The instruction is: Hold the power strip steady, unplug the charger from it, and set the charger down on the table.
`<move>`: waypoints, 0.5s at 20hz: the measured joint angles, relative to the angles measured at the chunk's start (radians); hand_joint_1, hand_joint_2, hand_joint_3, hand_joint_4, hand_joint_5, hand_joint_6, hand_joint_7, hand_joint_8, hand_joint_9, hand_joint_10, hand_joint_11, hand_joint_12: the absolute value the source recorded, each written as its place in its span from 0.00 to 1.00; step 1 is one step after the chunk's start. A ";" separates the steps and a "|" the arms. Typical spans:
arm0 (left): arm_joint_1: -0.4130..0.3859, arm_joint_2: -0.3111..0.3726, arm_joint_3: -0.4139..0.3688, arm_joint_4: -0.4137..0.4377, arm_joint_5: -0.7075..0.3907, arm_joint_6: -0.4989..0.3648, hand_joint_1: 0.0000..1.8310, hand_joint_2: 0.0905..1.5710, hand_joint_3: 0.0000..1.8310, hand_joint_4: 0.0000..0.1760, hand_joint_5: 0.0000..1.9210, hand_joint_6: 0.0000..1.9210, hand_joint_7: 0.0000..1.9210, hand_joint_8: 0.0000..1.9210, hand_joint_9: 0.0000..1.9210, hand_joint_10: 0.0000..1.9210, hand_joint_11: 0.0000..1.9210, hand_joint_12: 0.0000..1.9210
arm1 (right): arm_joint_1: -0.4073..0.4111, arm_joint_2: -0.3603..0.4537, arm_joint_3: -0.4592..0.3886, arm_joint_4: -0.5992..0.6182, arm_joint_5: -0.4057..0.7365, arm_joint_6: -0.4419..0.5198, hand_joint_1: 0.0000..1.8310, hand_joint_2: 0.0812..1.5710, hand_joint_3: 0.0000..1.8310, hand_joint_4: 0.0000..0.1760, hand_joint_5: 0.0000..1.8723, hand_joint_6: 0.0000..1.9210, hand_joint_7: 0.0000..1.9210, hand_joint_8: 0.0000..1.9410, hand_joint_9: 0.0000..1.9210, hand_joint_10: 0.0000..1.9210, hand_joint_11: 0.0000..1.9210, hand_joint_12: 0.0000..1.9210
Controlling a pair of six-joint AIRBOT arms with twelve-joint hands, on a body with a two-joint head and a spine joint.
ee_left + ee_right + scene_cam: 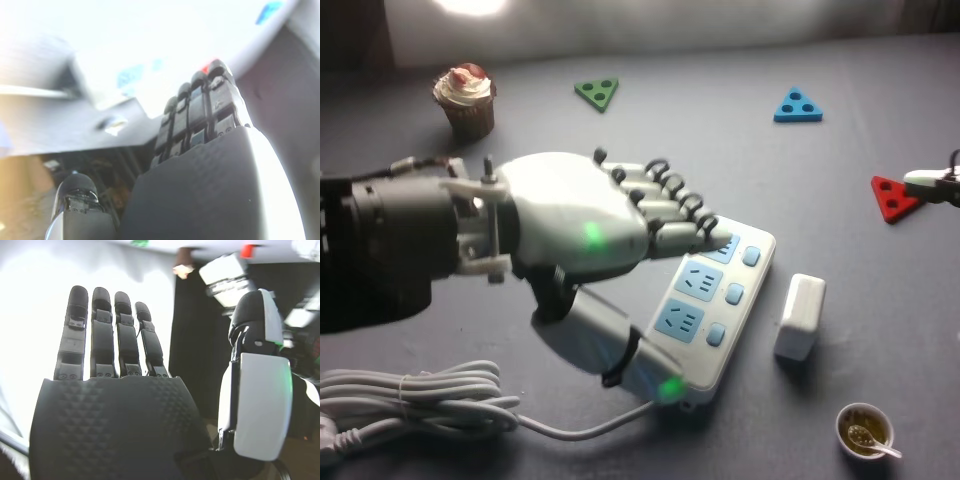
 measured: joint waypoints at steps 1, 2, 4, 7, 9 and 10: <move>-0.014 0.005 -0.003 0.000 -0.010 -0.010 0.00 0.58 0.00 0.00 0.02 0.00 0.03 0.00 0.03 0.00 0.03 0.01 | -0.023 0.018 0.000 -0.044 0.042 0.022 0.28 0.62 0.00 0.00 0.09 0.00 0.13 0.00 0.13 0.00 0.03 0.24; -0.031 0.012 -0.010 0.000 -0.009 -0.023 0.00 0.58 0.00 0.00 0.02 0.00 0.03 0.01 0.03 0.01 0.04 0.01 | -0.044 0.032 0.000 -0.070 0.082 0.037 0.28 0.62 0.00 0.00 0.08 0.00 0.12 0.00 0.12 0.00 0.03 0.23; -0.051 0.019 -0.020 0.001 -0.008 -0.043 0.00 0.58 0.00 0.00 0.02 0.00 0.03 0.00 0.03 0.00 0.03 0.01 | -0.052 0.039 0.000 -0.086 0.113 0.043 0.27 0.62 0.00 0.00 0.08 0.00 0.12 0.00 0.13 0.00 0.03 0.23; -0.076 0.029 -0.023 0.002 -0.015 -0.061 0.00 0.58 0.00 0.00 0.02 0.00 0.03 0.00 0.03 0.00 0.03 0.01 | -0.076 0.041 0.002 -0.119 0.124 0.045 0.21 0.62 0.00 0.00 0.07 0.00 0.11 0.00 0.12 0.00 0.04 0.23; -0.090 0.043 -0.023 0.002 -0.019 -0.066 0.00 0.58 0.00 0.00 0.01 0.00 0.03 0.00 0.02 0.00 0.02 0.01 | -0.093 0.042 0.005 -0.150 0.120 0.046 0.17 0.63 0.00 0.00 0.06 0.00 0.10 0.00 0.12 0.00 0.04 0.20; -0.093 0.047 -0.025 0.002 -0.016 -0.066 0.00 0.58 0.00 0.00 0.02 0.01 0.04 0.00 0.04 0.00 0.04 0.01 | -0.094 0.042 0.006 -0.153 0.120 0.046 0.14 0.63 0.00 0.00 0.07 0.00 0.11 0.00 0.12 0.00 0.05 0.20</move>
